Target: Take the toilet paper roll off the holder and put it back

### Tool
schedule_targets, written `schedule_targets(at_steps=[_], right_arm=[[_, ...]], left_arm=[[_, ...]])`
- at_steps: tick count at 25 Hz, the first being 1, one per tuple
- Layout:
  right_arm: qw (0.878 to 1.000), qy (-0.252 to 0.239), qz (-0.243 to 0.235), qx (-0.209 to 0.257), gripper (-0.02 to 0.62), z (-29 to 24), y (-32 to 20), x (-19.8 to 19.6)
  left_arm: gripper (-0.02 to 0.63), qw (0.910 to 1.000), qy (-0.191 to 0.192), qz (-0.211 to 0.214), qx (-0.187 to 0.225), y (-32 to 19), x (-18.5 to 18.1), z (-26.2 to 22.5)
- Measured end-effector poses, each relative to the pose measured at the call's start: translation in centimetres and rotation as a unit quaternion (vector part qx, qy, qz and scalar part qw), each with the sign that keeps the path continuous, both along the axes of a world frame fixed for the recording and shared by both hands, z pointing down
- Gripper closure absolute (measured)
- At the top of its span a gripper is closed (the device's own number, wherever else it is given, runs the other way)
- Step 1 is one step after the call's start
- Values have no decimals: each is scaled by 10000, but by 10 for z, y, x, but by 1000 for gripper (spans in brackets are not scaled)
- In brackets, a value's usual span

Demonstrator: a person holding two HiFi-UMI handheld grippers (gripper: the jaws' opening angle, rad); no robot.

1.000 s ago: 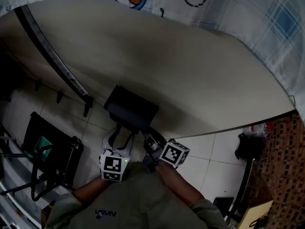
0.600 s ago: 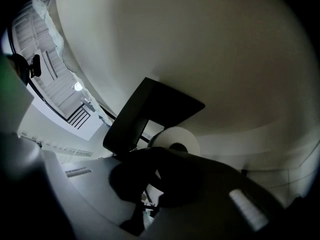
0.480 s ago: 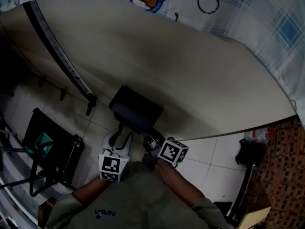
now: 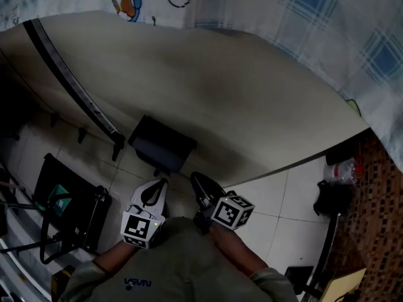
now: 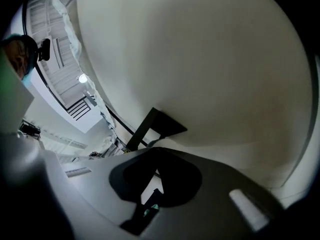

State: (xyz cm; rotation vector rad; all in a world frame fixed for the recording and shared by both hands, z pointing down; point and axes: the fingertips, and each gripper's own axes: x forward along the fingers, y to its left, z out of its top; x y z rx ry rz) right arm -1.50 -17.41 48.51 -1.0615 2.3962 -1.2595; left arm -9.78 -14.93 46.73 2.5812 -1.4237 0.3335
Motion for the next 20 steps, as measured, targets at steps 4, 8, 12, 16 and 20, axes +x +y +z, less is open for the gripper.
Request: schedule_targets(at_steps=[4,8,12,16,20], right_arm=[[9971,543,-80,531,592,-10,16,19],[9888,994,-185,1099,592,-23,33,37],[9798,1309,-352,1472,592,-24,46,50],[9731,1550,-420,1650,592,-25,51,64],[9640,1729,-270,2001,592,-42,59,73]], left_arm=[[598,9997,-83,167,127,15,32,-17],[598,10000,-35,25,16,28,57,-28],[598,9998,3,-223,-8,45,72,-34],[598,9996,-24,-281,-42,58,85,-31],[598,9998,-43,-208,58,65,88,-37]])
